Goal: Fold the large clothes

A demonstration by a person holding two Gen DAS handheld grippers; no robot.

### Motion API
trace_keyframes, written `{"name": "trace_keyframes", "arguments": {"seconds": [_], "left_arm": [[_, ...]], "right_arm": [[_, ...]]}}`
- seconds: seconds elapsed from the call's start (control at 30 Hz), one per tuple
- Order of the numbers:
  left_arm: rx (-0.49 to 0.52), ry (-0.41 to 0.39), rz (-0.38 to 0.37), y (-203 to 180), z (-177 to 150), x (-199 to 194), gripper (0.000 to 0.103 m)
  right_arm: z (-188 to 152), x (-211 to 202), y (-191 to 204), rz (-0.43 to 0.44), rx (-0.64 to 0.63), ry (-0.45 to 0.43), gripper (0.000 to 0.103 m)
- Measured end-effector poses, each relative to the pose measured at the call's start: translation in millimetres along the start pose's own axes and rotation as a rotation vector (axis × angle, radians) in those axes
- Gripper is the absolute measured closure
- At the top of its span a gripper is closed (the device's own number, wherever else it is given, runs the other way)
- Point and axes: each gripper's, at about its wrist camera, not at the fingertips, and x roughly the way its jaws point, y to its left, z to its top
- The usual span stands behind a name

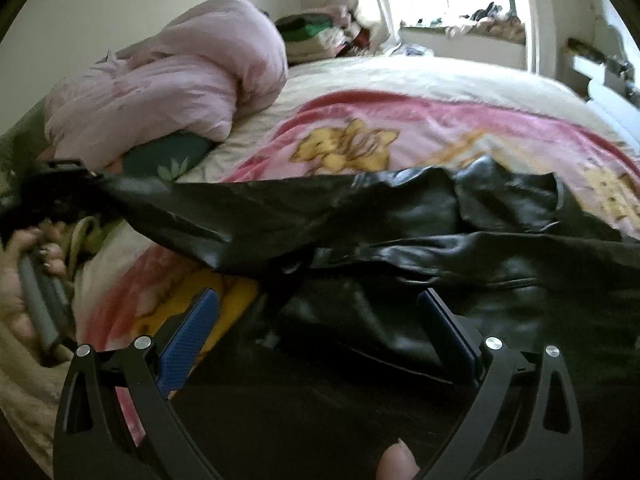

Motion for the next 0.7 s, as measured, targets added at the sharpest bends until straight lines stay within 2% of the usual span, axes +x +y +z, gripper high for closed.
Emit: {"name": "trace_keyframes", "arguments": {"seconds": [0.07, 0.23, 0.4, 0.5, 0.6, 0.7], "left_arm": [[0.016, -0.020, -0.065, -12.4, 1.0, -10.5, 0.103], [0.062, -0.046, -0.160, -35.9, 0.8, -28.9, 0.103], [0.112, -0.070, -0.260, -59.0, -1.7, -47.6, 0.103], [0.171, -0.086, -0.326, -79.4, -5.8, -62.4, 0.103], [0.237, -0.076, -0.418, -105.9, -16.8, -73.2, 0.103], [0.293, -0.056, -0.474, -127.1, -30.2, -79.0, 0.103]], "right_arm": [[-3.5, -6.9, -6.7, 0.008, 0.035, -0.016, 0.005], [-8.4, -25.0, -21.4, -0.002, 0.080, -0.051, 0.005], [-16.1, -44.4, -31.4, -0.108, 0.056, -0.097, 0.005], [-23.0, -53.7, -41.0, -0.130, 0.080, -0.113, 0.005], [-28.6, -62.4, -51.2, -0.144, 0.113, -0.129, 0.005], [-36.0, -74.2, -58.6, -0.163, 0.134, -0.152, 0.005]]}}
